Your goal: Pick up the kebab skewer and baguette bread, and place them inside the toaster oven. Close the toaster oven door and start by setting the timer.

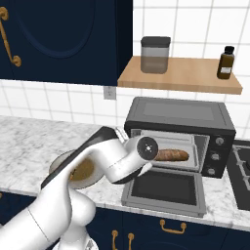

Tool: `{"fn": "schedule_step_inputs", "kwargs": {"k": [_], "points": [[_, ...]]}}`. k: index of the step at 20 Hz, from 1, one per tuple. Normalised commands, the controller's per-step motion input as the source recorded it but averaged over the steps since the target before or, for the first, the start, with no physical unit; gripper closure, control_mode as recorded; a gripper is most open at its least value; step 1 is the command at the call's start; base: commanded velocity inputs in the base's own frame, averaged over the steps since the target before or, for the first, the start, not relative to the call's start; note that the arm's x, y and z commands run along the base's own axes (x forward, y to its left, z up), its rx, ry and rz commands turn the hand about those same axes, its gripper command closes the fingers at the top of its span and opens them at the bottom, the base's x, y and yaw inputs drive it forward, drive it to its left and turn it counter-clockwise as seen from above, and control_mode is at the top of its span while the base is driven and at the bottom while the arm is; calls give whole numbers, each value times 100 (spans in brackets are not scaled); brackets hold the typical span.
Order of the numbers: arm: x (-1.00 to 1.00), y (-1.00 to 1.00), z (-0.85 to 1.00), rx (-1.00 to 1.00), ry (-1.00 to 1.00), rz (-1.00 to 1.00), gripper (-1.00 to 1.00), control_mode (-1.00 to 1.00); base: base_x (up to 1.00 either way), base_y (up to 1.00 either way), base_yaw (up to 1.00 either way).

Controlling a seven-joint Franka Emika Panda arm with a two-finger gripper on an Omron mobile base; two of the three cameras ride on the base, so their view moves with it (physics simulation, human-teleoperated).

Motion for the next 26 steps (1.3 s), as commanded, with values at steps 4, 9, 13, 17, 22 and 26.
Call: {"fn": "schedule_step_inputs", "kwargs": {"k": [4,9,13,17,22,26], "points": [[-17,100,16,-9,0,28,-100,-100,0,0,0],[-12,100,8,-10,0,24,-100,-100,0,0,0],[0,73,0,-9,2,10,-100,-100,0,0,0],[0,30,0,-5,7,5,-100,-100,0,0,0],[7,44,-7,-13,9,7,-100,-100,0,0,0],[21,45,-16,-17,14,10,-100,-100,0,0,0]]}}
